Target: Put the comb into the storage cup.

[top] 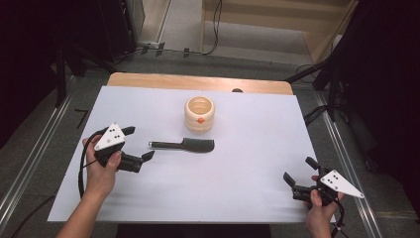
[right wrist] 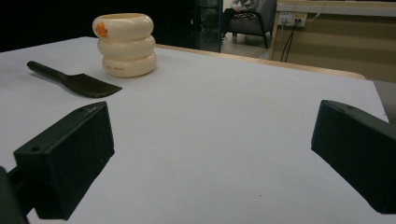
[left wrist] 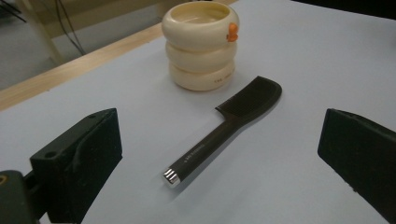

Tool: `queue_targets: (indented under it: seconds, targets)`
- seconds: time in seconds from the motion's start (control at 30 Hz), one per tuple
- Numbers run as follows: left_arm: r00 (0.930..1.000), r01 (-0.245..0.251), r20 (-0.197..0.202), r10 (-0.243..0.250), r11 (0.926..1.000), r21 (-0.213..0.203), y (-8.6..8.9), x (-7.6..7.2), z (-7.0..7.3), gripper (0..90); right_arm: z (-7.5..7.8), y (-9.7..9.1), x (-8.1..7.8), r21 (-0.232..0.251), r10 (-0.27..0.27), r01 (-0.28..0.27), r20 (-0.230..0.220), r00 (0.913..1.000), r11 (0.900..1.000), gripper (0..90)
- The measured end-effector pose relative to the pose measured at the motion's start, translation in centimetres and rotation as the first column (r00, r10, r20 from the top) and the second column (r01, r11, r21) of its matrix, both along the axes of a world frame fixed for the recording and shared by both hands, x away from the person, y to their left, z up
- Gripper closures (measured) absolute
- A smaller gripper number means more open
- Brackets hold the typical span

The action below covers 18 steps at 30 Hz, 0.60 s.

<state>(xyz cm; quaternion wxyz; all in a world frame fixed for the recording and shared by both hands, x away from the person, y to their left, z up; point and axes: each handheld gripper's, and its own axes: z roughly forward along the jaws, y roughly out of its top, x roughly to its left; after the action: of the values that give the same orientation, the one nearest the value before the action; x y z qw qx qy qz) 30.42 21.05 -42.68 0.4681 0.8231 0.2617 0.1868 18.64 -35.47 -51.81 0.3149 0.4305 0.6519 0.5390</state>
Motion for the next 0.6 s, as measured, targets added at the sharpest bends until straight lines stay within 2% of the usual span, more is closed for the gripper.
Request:
queue_targets:
  seconds: [0.13,0.4,0.47,0.53,0.6]
  targets:
    - [0.9999,0.013,-0.009,-0.013,0.9998,0.016,-0.5,0.4,0.0,0.0,0.0,0.0,0.0,0.0,0.005,-0.005,0.003,1.0,1.0,0.0]
    - [0.9988,0.048,-0.009,-0.048,0.9963,0.071,-1.6,1.5,0.9,0.0,0.0,0.1,0.0,0.002,0.007,-0.007,0.0,1.0,1.0,0.0]
    - [0.996,0.085,-0.036,-0.082,0.9916,0.097,-2.0,2.0,1.1,0.0,0.0,0.1,0.0,0.0,0.007,-0.007,0.0,1.0,1.0,0.0]
    - [0.9938,0.107,-0.045,-0.102,0.9853,0.134,-2.3,2.4,1.2,0.0,0.0,0.1,0.0,-0.002,0.007,-0.007,0.0,1.0,1.0,0.0]
    - [0.991,0.126,-0.064,-0.118,0.9805,0.15,-2.7,2.8,1.3,0.0,0.0,0.1,0.0,-0.003,0.007,-0.007,0.0,1.0,1.0,0.0]
